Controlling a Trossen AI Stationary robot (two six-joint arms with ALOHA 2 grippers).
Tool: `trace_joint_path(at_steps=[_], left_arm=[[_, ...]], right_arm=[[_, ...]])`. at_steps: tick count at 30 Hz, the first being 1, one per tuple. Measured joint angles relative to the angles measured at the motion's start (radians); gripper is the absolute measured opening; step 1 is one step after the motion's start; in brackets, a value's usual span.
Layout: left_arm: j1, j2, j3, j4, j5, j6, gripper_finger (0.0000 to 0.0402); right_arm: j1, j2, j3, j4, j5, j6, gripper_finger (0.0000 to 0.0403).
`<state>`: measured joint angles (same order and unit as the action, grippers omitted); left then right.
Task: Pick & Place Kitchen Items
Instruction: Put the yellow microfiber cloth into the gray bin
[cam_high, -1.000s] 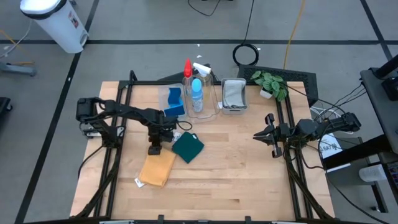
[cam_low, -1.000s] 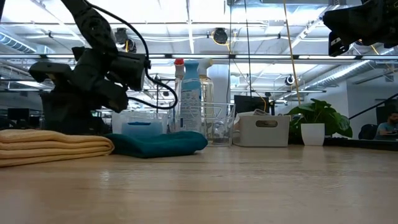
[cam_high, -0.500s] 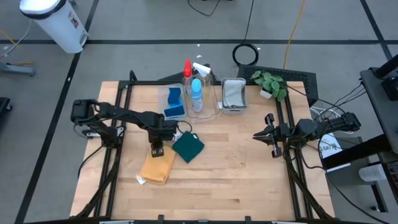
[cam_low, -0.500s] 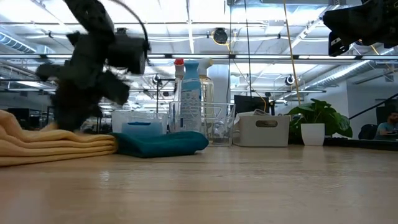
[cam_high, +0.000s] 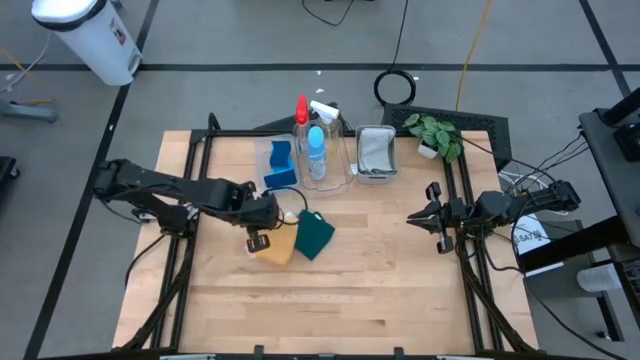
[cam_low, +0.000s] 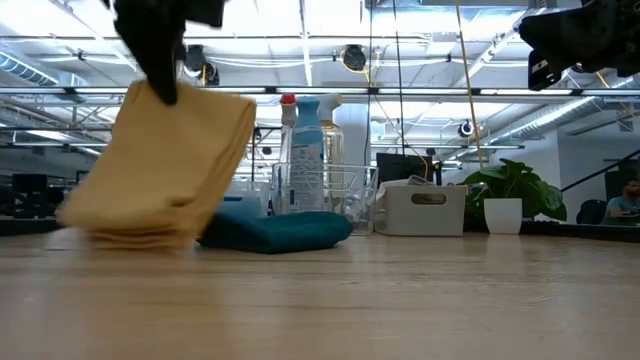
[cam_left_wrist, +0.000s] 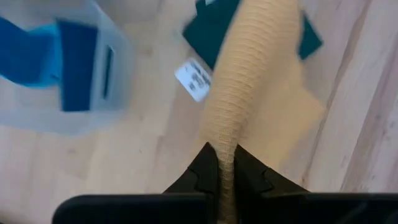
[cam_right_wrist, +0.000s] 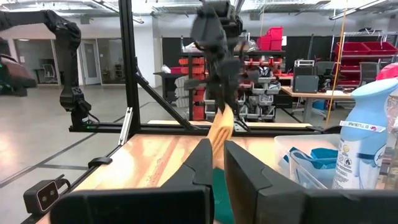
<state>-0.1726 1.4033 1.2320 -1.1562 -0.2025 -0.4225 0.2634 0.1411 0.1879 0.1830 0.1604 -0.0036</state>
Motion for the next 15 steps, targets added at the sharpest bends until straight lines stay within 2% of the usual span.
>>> trace_joint_path(at_steps=[9,12,15], left_arm=[[-0.058,0.024,0.172,0.002,-0.210,-0.006,0.0016],[-0.051,0.073,0.233,0.010,-0.264,0.021,0.0015],[-0.037,0.130,0.292,0.060,-0.278,0.080,0.0015]], right_arm=[[0.000,0.055,0.000,0.078,0.004,0.026,0.0015],[0.000,0.116,0.001,0.166,0.054,0.051,0.0015],[0.000,0.192,0.001,0.247,0.109,0.045,0.0016]])
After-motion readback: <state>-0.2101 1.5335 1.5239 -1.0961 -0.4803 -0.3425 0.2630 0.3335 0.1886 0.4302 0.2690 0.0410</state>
